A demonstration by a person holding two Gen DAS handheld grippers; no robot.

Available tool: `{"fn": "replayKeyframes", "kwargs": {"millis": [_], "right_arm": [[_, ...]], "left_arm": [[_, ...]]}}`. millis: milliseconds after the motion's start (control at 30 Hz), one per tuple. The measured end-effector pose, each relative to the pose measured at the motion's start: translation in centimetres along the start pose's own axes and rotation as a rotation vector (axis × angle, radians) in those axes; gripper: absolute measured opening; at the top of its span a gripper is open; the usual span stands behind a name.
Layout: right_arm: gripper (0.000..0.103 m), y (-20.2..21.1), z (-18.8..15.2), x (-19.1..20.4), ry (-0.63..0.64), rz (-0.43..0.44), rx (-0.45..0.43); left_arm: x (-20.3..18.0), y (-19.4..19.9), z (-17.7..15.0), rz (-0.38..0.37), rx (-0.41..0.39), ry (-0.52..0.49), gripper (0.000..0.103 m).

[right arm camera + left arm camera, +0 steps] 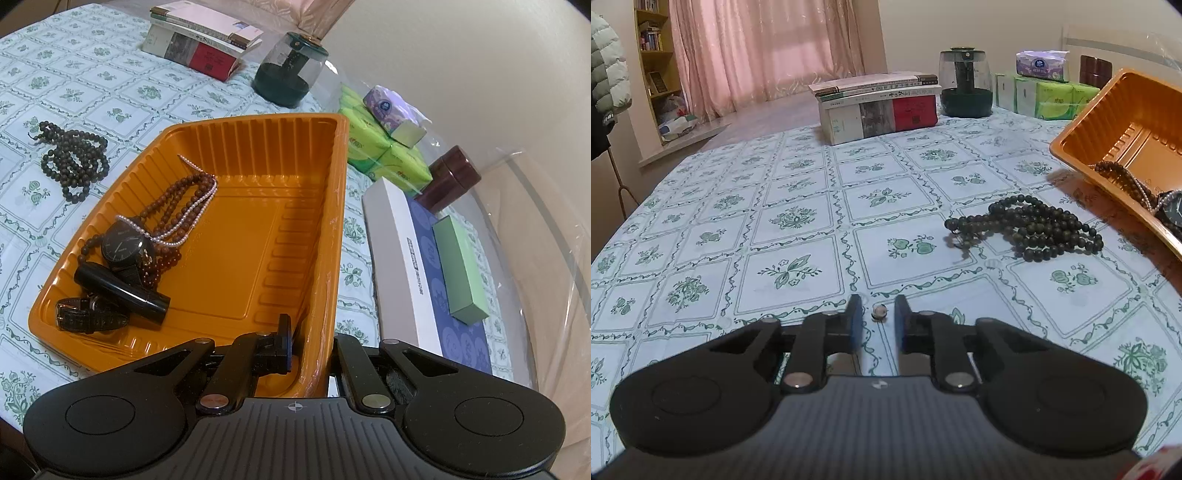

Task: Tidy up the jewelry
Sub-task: 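Grasp the small pearl earring on the cloth with the left gripper, then carry the pearl earring into the orange tray and open the left gripper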

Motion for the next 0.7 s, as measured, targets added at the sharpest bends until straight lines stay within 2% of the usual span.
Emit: {"fn": "replayKeyframes", "kwargs": {"millis": [33,200,367,500,700], "right_arm": [[0.005,0.0,0.0,0.0,0.0,0.0,0.0],[0.005,0.0,0.0,0.0,0.0,0.0,-0.001],[0.005,0.0,0.0,0.0,-0.001,0.001,0.0],[0.005,0.0,0.0,-0.1,-0.003,0.001,-0.001],[0.005,0.0,0.0,-0.2,-0.007,0.002,-0.002]], "left_arm": [[0.0,0.0,0.0,-0.001,0.002,-0.004,0.008],[-0.2,0.4,0.2,-0.005,0.005,0.0,0.007],[-2.1,2.0,1.0,-0.057,-0.019,-0.007,0.007],[-5.8,3.3,2.3,-0.156,-0.046,-0.026,0.007],[-13.6,5.1,4.1,-0.382,-0.073,-0.052,0.007]]}}
Point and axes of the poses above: each gripper's, at about its wrist camera, not at the fingertips, and y roughly against the way its jaws point, x to its left, z to its top, the point moved 6 cm from there along -y, roughly the way its jaws point, and after that the axes turned 4 degrees about y, right-handed, at the moved point
